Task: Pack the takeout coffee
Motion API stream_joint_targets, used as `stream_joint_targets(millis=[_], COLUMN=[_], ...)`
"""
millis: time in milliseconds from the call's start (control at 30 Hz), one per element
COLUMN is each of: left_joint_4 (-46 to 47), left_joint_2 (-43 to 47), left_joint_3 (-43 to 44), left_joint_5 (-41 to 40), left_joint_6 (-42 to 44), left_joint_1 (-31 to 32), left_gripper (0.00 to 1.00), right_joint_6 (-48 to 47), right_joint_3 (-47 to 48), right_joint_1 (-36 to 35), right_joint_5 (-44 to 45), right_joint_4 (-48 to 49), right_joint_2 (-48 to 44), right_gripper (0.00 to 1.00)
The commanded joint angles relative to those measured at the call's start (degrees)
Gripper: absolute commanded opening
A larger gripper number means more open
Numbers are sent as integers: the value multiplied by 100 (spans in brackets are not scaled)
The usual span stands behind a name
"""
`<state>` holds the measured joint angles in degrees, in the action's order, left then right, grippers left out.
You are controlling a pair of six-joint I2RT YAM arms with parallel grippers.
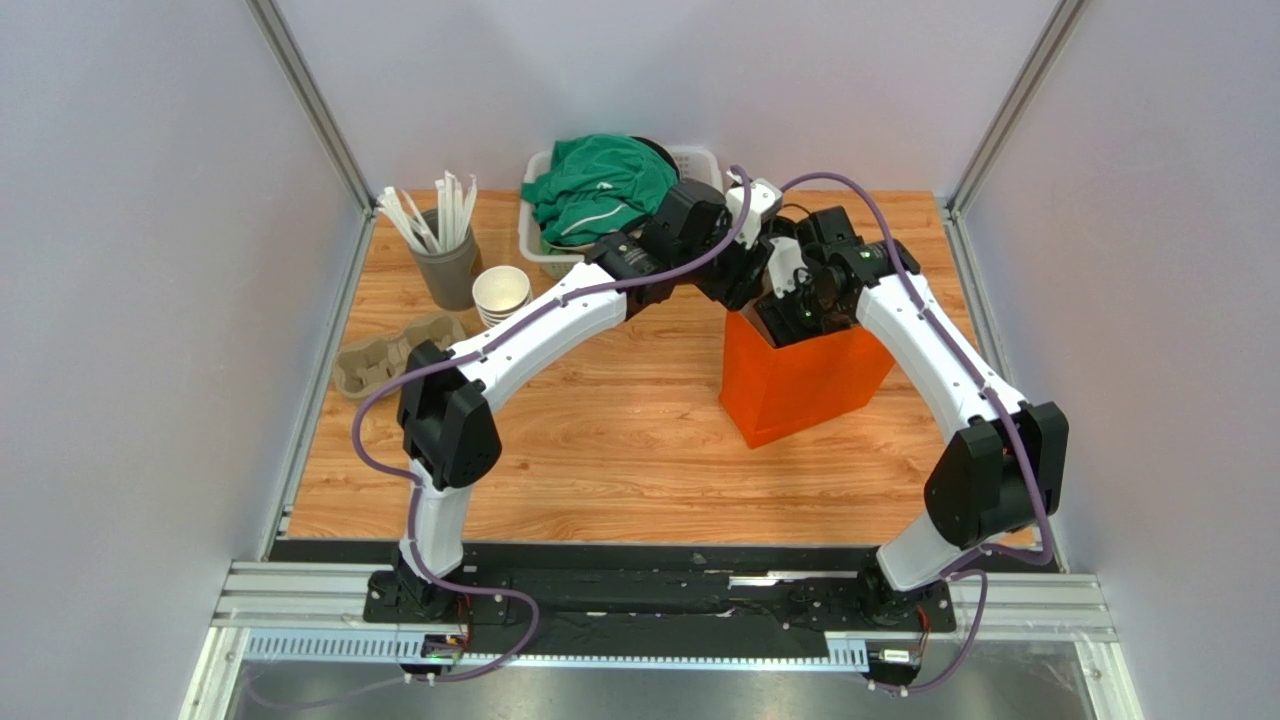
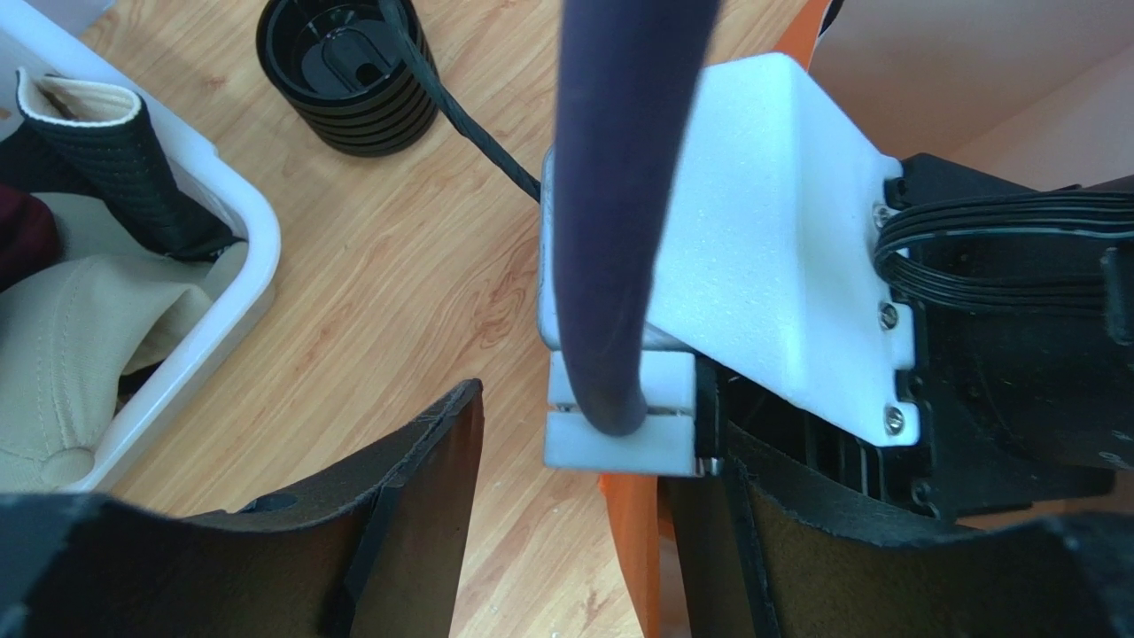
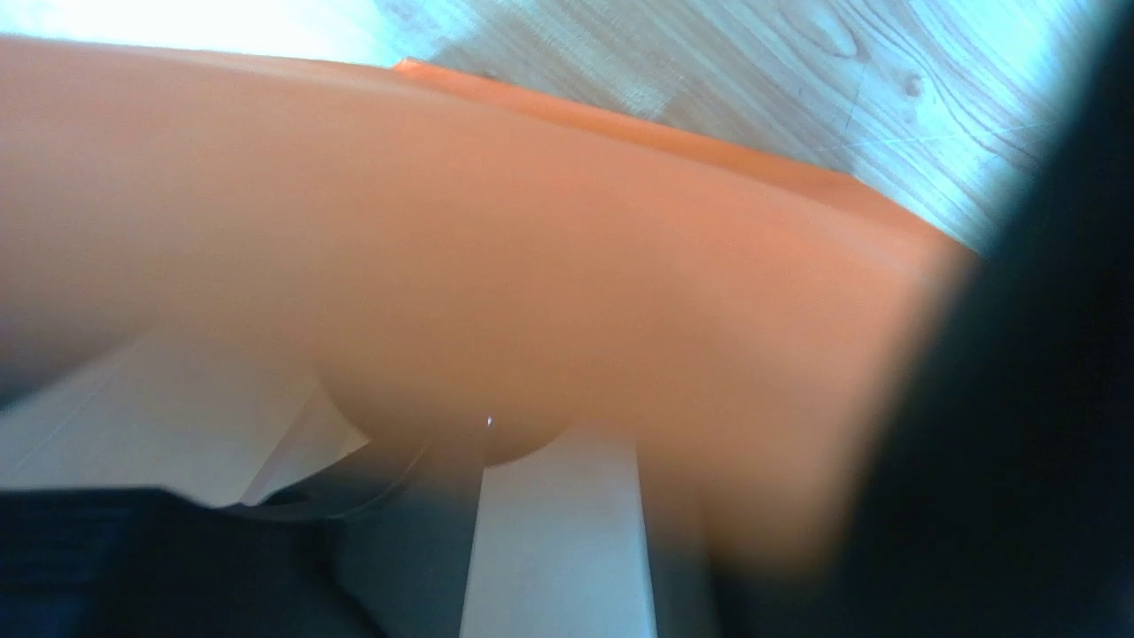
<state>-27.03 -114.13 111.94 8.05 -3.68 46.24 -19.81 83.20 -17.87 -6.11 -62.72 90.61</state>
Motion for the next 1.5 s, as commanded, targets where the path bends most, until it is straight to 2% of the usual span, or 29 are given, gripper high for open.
stream_joint_targets(millis=[0,167,633,900,1000,1033,1167,1333,1433,1467], left_joint_4=[154,145,101,-4,-57,-66,-110,-110,-66,-101], left_joint_2=[101,101,136,250,347,382,628,1119,1558,1699], left_joint_3=[240,223,293,495,609,653,671,426,66,-31], left_joint_5=[-58,-32,-67,-216,-269,-287,-348,-287,-208,-156], left_joint_6=[87,105,148,315,359,359,491,570,728,798], left_joint_1=[17,17,17,17,8,8,-71,-361,-580,-633], left_gripper=[62,62,71,83,89,90,98,99,99,99], right_joint_6=[-110,-137,-128,-93,-93,-93,-137,-286,-540,-706], right_joint_3=[530,803,1559,2007,2113,2148,2069,1683,1270,1139], right_joint_1=[-50,-50,-50,-41,-41,-41,-41,-33,-15,-24], right_joint_5=[-145,-180,-22,277,408,435,593,778,699,368], right_joint_4=[-469,-566,-575,-294,-188,-153,162,427,550,533], right_joint_2=[-359,-544,-913,-1212,-1396,-1449,-1861,-2205,-2495,-2582], right_gripper=[54,64,70,76,82,87,98,98,98,98])
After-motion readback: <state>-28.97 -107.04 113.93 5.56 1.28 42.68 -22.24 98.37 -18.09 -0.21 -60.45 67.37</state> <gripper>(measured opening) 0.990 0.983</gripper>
